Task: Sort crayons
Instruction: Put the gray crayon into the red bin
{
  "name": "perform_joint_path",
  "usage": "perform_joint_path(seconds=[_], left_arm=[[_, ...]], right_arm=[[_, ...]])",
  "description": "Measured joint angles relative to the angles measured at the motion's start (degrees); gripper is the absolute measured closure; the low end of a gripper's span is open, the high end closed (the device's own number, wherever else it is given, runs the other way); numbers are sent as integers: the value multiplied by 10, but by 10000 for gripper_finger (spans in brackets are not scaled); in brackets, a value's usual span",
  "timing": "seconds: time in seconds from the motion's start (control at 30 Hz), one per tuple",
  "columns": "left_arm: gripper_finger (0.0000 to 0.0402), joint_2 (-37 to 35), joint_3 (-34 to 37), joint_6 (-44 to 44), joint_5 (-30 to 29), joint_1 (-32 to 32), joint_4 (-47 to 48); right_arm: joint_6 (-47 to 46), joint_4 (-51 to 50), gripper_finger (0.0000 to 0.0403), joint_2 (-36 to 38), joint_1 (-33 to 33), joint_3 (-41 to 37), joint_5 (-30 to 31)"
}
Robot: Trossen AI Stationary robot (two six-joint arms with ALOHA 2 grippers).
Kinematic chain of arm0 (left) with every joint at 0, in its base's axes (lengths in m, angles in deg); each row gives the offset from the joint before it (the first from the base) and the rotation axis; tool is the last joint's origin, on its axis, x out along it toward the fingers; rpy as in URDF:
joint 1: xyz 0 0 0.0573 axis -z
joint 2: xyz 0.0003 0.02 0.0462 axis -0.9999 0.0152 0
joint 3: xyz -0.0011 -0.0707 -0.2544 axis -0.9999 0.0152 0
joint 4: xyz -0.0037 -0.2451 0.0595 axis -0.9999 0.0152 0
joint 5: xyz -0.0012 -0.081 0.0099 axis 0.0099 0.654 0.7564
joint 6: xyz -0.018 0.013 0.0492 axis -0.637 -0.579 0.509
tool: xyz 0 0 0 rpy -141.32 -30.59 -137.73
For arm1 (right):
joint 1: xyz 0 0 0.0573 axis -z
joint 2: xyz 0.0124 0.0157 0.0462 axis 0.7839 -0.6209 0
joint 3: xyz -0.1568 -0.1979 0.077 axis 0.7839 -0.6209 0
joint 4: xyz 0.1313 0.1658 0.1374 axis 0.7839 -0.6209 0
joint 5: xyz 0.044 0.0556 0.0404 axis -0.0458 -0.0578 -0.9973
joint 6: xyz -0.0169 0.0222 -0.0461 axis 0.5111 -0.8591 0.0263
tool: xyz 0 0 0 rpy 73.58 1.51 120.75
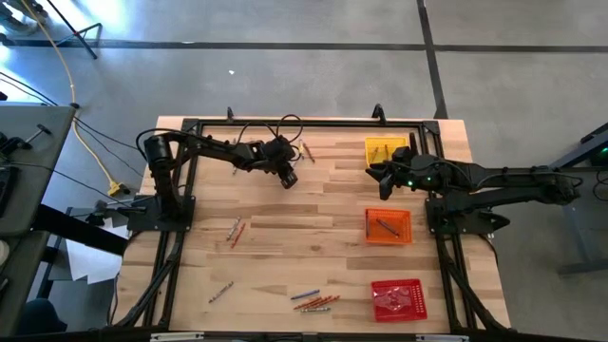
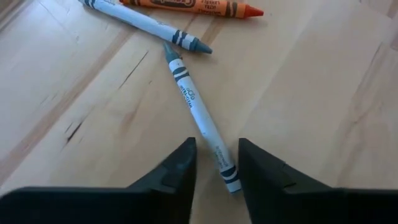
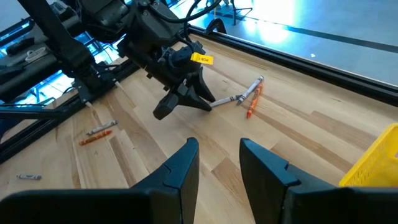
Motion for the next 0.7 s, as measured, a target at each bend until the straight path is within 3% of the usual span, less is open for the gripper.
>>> perform_joint_path(seconds=[0.17, 0.7], left_arm=[[389, 1, 0, -9, 2, -4, 10], [401, -44, -2, -17, 7, 3, 34]], right_arm=[[0, 0, 293, 0, 0, 0, 0], [-15, -5, 293, 0, 0, 0, 0]])
